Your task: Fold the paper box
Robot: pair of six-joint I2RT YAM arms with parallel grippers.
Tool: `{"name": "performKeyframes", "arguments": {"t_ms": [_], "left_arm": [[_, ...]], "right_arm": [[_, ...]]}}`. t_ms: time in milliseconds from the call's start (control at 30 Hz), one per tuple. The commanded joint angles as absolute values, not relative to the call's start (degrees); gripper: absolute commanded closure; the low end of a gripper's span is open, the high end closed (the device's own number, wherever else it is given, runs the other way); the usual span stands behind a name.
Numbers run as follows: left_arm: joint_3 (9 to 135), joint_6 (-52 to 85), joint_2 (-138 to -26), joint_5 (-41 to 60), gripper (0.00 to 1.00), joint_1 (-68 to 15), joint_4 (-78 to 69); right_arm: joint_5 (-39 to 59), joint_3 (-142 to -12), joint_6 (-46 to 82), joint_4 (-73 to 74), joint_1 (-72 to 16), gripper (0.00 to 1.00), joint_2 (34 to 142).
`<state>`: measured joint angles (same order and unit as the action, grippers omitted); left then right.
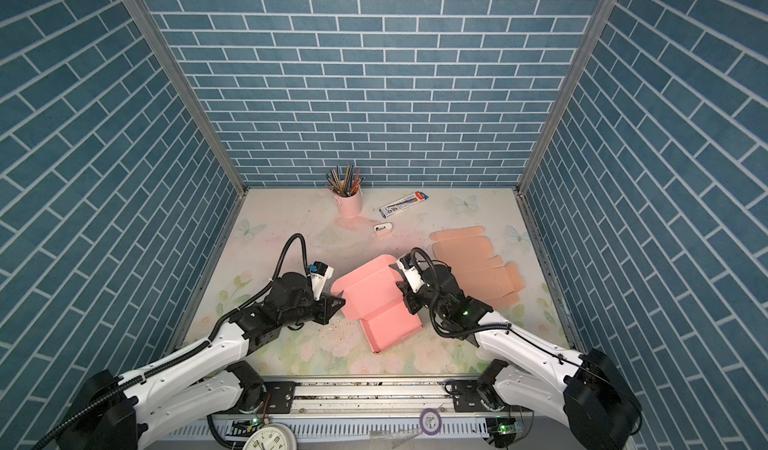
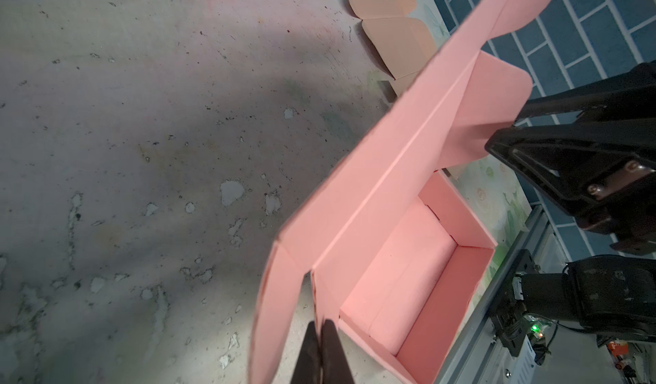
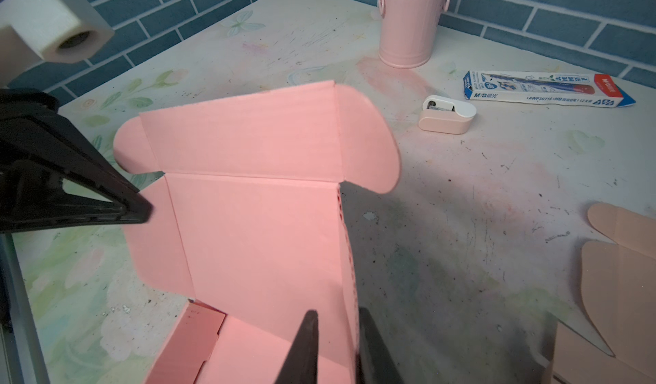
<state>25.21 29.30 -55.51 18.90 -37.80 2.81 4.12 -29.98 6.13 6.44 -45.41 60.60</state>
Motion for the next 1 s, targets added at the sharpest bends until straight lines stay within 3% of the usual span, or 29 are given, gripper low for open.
{"name": "performKeyframes", "arguments": {"t_ms": [0,600,967], "left_arm": [[26.9,27.7,-55.4,17.7,0.96,-38.1,4.5],[28.1,26.4,-55.2,17.2,0.97,-38.2,5.8],[28.2,26.2,-55.4,16.8,0.97,-38.2,6.1]], "right_arm": [[3.1,-32.3,5.5,6.5,-45.2,0.78,61.9],[3.0,-38.0,5.6,6.4,-44.3,0.80,69.5],[4.7,-39.1,5.2,6.7,-43.4,0.90,72.2]]}}
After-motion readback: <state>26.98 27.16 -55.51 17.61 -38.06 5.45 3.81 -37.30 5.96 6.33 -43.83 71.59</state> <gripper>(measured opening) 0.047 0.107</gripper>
